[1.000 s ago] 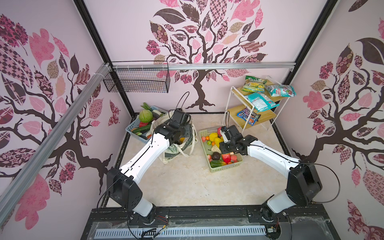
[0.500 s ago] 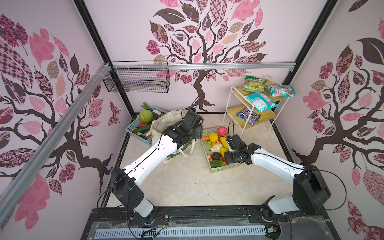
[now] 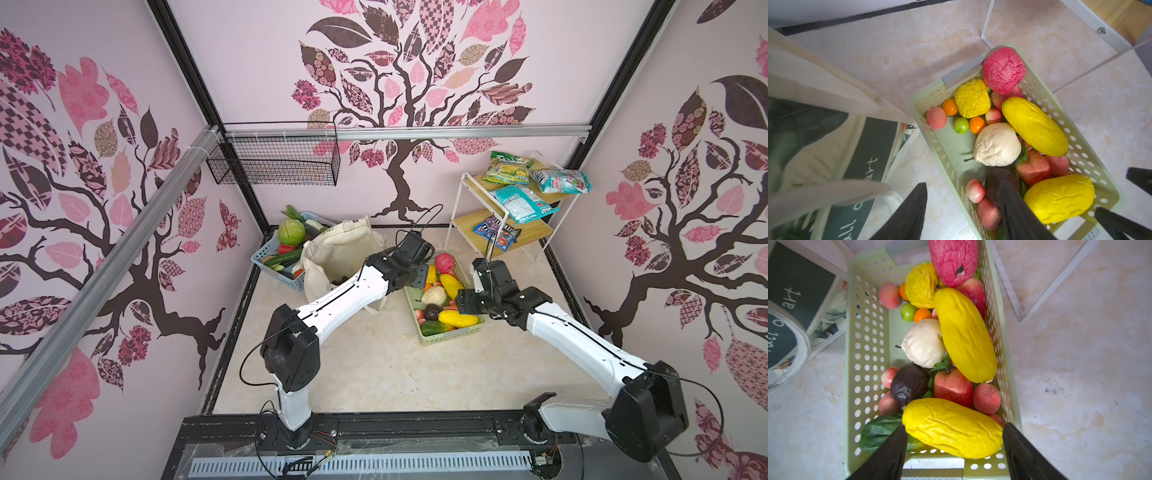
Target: Place the food into the grocery bag and tie it
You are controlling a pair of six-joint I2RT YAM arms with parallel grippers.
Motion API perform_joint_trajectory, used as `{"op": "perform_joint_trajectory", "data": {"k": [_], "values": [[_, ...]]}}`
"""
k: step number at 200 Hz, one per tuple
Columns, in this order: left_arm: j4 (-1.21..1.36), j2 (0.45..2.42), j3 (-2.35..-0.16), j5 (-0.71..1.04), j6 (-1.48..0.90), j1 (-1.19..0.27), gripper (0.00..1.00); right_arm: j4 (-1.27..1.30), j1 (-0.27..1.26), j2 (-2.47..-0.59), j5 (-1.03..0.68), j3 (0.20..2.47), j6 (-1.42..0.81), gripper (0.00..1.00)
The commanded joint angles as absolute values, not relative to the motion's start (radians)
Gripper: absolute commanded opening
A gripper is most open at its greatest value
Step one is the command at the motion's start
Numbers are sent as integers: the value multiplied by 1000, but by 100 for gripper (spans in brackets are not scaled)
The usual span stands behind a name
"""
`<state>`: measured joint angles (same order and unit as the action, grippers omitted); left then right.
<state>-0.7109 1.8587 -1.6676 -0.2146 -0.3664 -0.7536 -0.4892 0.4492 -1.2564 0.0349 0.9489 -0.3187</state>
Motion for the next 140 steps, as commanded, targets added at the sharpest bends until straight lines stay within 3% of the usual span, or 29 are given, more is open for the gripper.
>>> {"op": "perform_joint_trajectory", "data": {"k": [1,26,84,140], "values": [[-703,1904,-1732,-198,-382,-753,58,-485,449,-1233,30,982,-336,76],[-708,1980,-1765,-197,-389,-752,55,-474,448,-1229,28,979,-342,76],[-715,2135,-1876,-196,-370,-736,37,-451,448,-1213,34,968,-361,76],[-734,2226,-1904,-182,-378,-700,35,-443,446,-1218,31,953,-359,75]]}}
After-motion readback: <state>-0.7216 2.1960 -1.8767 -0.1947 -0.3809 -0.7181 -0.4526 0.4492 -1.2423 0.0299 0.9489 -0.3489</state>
